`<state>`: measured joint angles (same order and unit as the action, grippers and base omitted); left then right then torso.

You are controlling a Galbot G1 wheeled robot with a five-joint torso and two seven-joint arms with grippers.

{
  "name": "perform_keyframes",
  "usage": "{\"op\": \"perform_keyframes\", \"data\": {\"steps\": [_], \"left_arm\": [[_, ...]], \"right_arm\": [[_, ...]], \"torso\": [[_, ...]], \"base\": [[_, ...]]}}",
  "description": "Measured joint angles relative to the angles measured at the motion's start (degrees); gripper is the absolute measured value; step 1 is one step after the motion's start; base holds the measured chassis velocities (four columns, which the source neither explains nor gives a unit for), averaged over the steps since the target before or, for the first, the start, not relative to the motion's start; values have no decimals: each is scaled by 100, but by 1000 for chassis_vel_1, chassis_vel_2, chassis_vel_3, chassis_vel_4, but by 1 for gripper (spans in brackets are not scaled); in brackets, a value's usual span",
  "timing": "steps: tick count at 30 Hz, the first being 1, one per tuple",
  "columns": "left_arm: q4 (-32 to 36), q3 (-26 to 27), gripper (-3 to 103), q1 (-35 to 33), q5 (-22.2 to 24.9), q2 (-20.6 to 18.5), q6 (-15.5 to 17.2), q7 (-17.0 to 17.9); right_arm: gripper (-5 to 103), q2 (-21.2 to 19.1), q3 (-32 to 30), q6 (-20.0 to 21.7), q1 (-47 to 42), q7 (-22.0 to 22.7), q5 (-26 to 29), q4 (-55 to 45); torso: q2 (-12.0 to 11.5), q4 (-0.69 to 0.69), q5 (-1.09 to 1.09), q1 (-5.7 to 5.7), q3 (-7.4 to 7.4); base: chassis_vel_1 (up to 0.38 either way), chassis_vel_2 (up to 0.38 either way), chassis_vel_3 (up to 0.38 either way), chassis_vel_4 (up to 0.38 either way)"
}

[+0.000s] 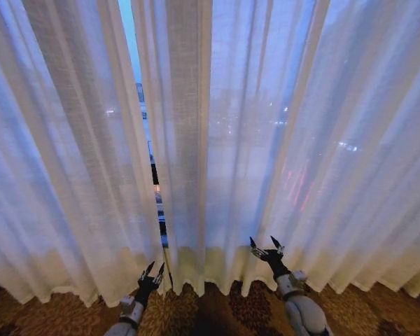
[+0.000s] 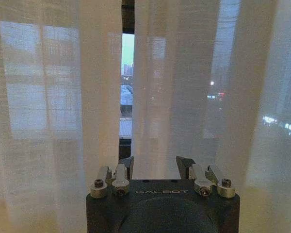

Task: Open the curtains by pulling them apart, changing their state from closed to fully open.

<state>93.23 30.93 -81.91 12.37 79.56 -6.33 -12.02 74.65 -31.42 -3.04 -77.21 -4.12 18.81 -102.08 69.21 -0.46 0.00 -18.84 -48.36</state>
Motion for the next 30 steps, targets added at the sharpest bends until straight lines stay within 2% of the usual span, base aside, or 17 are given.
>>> {"op": "perform_keyframes", "data": {"steps": [10, 22, 30], "left_arm": [[0, 0, 50, 4, 0, 0, 0, 0], [0, 1, 50, 1, 0, 0, 0, 0], [0, 0, 50, 3, 0, 0, 0, 0]], "right_arm": [[100, -32, 134, -95, 51, 124, -169, 15], [100, -185, 180, -11, 58, 352, -197, -88], [100, -148, 549, -3, -172, 380, -195, -370]], "torso": [[-6, 1, 0, -11, -4], [2, -1, 1, 4, 2], [-3, -2, -1, -5, -2]], "base": [[-224, 214, 232, -223], [-20, 20, 16, -26], [2, -5, -3, 6]]}}
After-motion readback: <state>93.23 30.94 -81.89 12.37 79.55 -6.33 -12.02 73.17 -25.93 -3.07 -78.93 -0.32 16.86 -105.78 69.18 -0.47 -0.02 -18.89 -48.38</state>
